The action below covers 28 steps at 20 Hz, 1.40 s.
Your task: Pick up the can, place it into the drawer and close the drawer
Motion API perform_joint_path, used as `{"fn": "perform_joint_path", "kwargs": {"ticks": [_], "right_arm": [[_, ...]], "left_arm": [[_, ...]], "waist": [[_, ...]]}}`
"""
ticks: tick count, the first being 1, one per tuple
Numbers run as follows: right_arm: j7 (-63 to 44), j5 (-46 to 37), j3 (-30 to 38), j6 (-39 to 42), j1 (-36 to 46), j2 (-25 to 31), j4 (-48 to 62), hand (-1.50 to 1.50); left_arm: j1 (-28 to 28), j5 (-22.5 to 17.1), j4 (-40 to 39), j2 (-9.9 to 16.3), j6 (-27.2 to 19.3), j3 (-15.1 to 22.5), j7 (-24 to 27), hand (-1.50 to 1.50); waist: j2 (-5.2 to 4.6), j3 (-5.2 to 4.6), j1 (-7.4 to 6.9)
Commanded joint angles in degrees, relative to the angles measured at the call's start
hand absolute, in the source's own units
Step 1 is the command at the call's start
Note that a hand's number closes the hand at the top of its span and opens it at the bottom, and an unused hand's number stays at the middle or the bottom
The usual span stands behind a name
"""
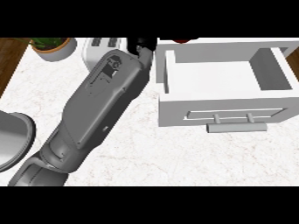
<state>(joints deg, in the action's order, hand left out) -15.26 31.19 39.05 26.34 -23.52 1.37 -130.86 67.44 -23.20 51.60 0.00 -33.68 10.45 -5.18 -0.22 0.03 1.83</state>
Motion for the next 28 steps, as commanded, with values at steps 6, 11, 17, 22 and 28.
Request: {"fn": "perform_joint_path", "kwargs": {"ticks": [6,11,17,22,28], "right_arm": [[1.0,0.6,0.7,0.9,2.9,1.0,2.8,-1.5],[-2.4,0.7,-1.0,-1.1,0.3,-1.0,-3.3,-1.5],[-0.1,-1.5,-3.1,-1.0,1.5,-1.3,-1.1,-1.5],[-3.7,-1.7,-2.9,-2.4,3.2,-0.8,-3.0,-1.5],[-2.7,1.4,-0.5,-0.7,2.8,0.7,-1.0,-1.5]], "left_arm": [[7.8,-10.7,-12.5,0.0,-2.6,4.7,7.2,1.5],[9.9,-15.5,-13.6,0.0,-4.7,10.2,6.8,1.5],[13.4,-18.8,-18.6,0.0,-5.9,13.1,6.8,1.5],[13.1,-21.9,-22.7,0.0,-4.2,15.7,8.7,1.5],[11.4,-24.7,-23.8,0.0,-7.4,20.4,11.3,-1.5]], "waist": [[-0.53,0.06,1.86],[-0.29,0.03,2.03],[-0.38,0.08,2.0],[-0.69,0.05,2.45],[-0.73,0.1,3.4]]}}
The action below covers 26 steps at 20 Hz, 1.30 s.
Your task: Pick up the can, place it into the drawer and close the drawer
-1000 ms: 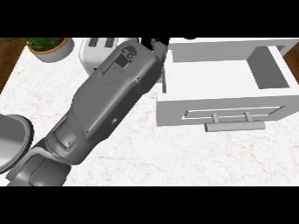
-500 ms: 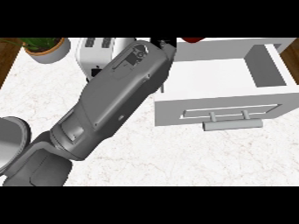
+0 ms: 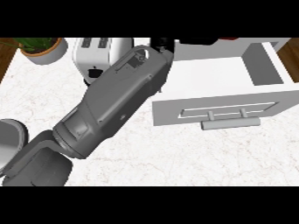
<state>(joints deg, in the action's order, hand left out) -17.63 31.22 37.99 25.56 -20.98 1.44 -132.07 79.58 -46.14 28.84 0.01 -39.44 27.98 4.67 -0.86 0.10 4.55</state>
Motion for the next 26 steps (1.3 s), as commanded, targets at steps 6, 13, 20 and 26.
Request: {"fn": "perform_joint_path", "kwargs": {"ticks": [6,13,20,26], "right_arm": [[-3.0,-0.8,-0.6,-2.5,2.0,1.0,-2.5,-1.5],[-1.8,1.1,0.0,-0.2,0.4,0.4,-1.6,-1.5],[4.2,-8.3,0.0,2.0,4.9,2.9,-3.2,-1.5],[10.7,-18.5,-2.4,4.0,9.8,4.4,-3.4,-1.5]], "left_arm": [[2.1,-3.7,-2.8,0.0,-4.5,4.9,0.5,-1.5],[0.3,-7.5,-3.8,0.0,-4.5,5.3,4.8,-1.5],[-0.4,-10.5,-0.9,0.0,-7.2,7.0,7.9,-1.5],[1.5,-11.9,-1.0,0.0,-5.8,6.5,10.2,-1.5]], "waist": [[-0.12,-0.03,0.12],[-0.31,0.01,1.4],[-0.39,0.0,0.95],[-0.46,0.02,-0.53]]}}
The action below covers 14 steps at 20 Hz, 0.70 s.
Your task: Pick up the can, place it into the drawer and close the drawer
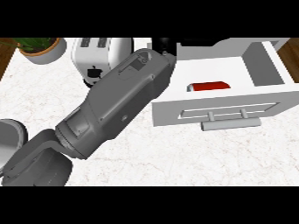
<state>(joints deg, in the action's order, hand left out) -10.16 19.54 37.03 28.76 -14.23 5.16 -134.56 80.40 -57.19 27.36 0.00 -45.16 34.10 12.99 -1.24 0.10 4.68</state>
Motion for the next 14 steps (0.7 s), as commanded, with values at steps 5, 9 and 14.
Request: {"fn": "perform_joint_path", "kwargs": {"ticks": [5,9,14], "right_arm": [[3.8,-15.5,-5.8,1.1,3.9,0.6,-7.1,-1.5],[4.7,-27.4,-12.2,0.3,9.4,2.0,-3.1,-1.5],[7.9,-43.1,-21.5,-3.1,13.8,0.4,2.1,-1.5]], "left_arm": [[-1.1,-2.0,0.7,0.0,0.0,0.4,5.0,-1.5],[0.1,-2.4,1.5,0.0,-0.6,0.9,5.0,-1.5],[-1.2,-3.5,2.6,0.0,0.4,-0.3,3.7,-1.5]], "waist": [[0.16,-0.05,-1.28],[0.27,-0.06,-2.93],[0.55,-0.09,-4.65]]}}
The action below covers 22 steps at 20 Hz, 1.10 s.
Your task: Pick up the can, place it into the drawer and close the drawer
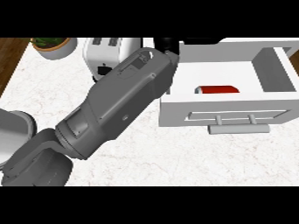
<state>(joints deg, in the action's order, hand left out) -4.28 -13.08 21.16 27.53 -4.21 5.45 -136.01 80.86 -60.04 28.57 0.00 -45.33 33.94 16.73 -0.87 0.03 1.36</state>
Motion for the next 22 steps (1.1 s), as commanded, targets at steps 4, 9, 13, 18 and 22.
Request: {"fn": "perform_joint_path", "kwargs": {"ticks": [4,9,13,18,22], "right_arm": [[0.5,-22.3,-13.5,-6.8,10.3,-0.8,8.9,-1.5],[5.6,-32.6,-18.4,-13.8,14.7,-0.8,19.8,-1.5],[7.1,-37.0,-20.5,-15.4,18.6,1.4,27.3,-1.5],[8.3,-44.3,-22.0,-19.8,29.2,3.2,43.1,-1.5],[8.3,-49.8,-22.8,-21.7,34.4,5.2,53.4,-1.5]], "left_arm": [[1.3,-0.1,0.8,0.0,0.0,-0.2,-3.2,-1.5],[0.0,2.3,2.7,0.2,-2.4,0.2,-4.8,-1.5],[-0.4,3.7,4.5,4.2,-1.3,-0.1,-7.6,-1.5],[-3.2,4.8,8.9,5.3,-2.1,0.6,-8.8,-1.5],[-1.1,5.6,10.4,9.0,-3.0,0.7,-13.3,-1.5]], "waist": [[0.26,-0.06,-2.05],[0.8,-0.03,-2.81],[0.84,-0.02,-2.39],[0.84,-0.04,-4.05],[0.75,-0.04,-4.49]]}}
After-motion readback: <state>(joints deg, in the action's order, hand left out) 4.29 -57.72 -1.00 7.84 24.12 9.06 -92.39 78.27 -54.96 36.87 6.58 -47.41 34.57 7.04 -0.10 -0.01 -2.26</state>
